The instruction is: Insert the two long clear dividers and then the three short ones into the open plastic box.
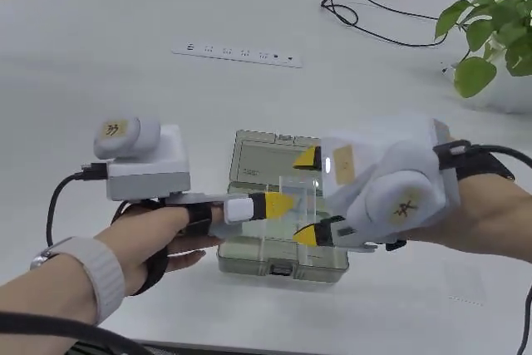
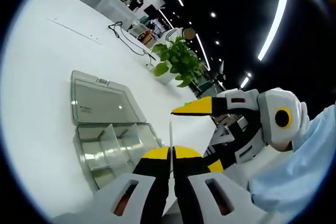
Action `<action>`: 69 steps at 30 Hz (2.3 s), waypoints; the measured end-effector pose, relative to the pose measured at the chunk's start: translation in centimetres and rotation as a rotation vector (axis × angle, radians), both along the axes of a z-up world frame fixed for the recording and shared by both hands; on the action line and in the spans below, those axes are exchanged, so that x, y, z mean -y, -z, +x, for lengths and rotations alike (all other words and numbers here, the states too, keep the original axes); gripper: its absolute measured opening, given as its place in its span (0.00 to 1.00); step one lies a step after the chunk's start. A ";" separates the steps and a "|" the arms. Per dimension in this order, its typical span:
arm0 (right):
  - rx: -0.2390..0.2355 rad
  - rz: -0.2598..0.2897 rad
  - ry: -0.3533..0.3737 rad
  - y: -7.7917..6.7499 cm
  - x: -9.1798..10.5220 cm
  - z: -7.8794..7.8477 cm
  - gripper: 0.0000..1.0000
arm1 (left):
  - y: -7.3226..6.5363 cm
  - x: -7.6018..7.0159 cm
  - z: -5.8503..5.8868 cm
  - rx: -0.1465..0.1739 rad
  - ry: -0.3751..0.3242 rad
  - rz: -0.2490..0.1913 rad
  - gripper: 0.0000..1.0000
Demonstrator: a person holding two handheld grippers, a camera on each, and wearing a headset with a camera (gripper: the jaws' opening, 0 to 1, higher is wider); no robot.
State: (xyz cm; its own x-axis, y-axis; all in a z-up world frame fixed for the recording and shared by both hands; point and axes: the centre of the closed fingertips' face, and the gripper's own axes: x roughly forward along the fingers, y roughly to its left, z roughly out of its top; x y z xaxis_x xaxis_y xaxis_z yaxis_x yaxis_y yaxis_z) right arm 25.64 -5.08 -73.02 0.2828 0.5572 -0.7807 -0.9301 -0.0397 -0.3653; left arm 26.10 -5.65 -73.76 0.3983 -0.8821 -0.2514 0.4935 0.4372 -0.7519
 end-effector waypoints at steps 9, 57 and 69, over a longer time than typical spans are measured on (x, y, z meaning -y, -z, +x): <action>-0.261 0.062 0.061 -1.4 1.4 -0.3 0.35 | 0.3 -0.2 -1.9 0.096 0.121 0.060 0.00; -0.697 -0.141 -0.090 -0.6 1.3 -5.9 0.02 | -1.1 1.1 -5.8 0.454 0.424 0.124 0.00; -0.688 -0.170 -0.086 -0.4 1.0 -5.2 0.02 | -0.8 0.7 -5.3 0.474 0.390 0.159 0.00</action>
State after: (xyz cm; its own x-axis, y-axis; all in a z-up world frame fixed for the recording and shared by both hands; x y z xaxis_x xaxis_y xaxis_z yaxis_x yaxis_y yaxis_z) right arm 20.48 -6.10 -72.66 -0.3452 0.4101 -0.8442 -0.9382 -0.1280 0.3214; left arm 20.75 -6.36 -72.94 0.1553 -0.9512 -0.2665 0.9026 0.2463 -0.3530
